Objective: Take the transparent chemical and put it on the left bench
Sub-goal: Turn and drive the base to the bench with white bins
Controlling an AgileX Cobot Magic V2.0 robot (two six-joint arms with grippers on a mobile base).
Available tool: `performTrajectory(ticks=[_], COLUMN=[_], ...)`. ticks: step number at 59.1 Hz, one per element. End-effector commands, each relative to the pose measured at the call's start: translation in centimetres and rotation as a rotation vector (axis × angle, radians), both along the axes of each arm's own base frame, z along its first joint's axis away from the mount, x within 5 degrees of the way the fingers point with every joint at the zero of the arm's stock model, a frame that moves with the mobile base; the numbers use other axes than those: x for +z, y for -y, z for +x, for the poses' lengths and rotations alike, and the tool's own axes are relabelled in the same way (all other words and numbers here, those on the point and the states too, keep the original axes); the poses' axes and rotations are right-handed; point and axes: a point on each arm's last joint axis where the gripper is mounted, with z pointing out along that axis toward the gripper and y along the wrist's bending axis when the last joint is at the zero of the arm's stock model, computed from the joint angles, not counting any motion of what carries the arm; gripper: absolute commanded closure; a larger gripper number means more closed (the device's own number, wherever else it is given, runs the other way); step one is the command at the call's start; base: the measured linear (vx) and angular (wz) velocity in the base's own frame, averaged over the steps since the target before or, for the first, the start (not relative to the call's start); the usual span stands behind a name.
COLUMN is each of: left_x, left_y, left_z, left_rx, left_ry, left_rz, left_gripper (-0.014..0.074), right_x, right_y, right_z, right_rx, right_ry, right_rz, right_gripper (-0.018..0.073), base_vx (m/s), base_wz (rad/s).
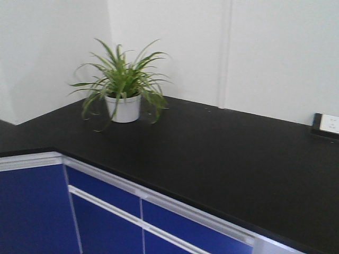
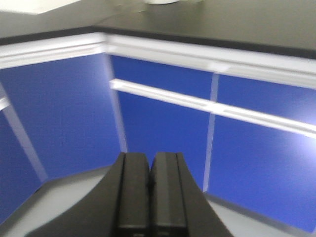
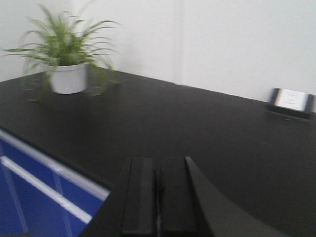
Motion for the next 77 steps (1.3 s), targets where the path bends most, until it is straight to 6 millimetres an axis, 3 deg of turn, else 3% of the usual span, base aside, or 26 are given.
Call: performTrajectory(ticks=[1,77], left_x=[0.27,0.27], left_y=[-0.02,-0.02], left_z=[-0.15,-0.15], left_rx=[-0.001,-0.001], left_ry=[0.081,0.081], left_rz=[-0.014,-0.014], left_gripper=[0.0600,0.0600], right_x=[1.73,1.73], right_y=[-0.02,-0.02], right_z=[-0.04,-0.04], right_rx=[0.003,0.003], right_ry=[0.111,0.111], right_rz=[0.002,0.002], right_gripper=[0.0564,0.0564], base_vx=[-0.29,-0.18], base_wz=[0.72,0.71])
